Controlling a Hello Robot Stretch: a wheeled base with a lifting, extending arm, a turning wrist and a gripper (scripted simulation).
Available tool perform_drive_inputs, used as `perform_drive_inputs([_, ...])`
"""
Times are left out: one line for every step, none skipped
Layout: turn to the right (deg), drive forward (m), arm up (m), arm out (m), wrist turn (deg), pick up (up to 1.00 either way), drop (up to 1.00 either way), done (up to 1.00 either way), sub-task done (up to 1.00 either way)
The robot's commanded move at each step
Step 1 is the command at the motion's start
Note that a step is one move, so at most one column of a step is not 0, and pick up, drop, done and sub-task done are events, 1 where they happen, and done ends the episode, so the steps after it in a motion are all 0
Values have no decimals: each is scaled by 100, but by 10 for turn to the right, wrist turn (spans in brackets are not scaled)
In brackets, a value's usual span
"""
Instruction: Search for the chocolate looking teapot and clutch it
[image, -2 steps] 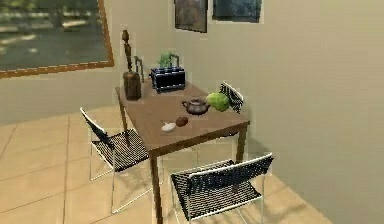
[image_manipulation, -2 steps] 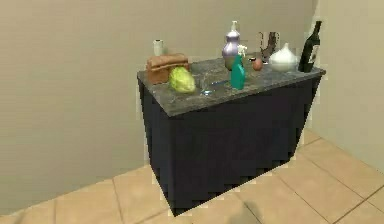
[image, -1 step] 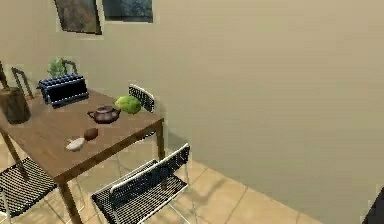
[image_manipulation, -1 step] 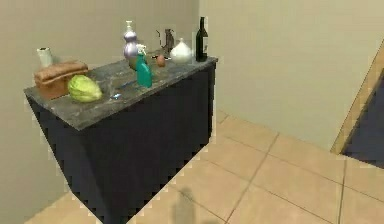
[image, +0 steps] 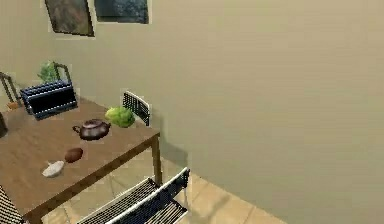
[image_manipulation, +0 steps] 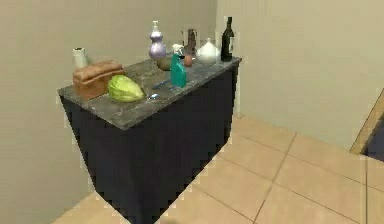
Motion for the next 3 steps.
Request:
perform_drive_inputs([-450,0,0,0,0,0,0,0,0])
perform_drive_inputs([-450,0,0,0,0,0,0,0,0])
perform_drive_inputs([-240,0,0,0,0,0,0,0,0])
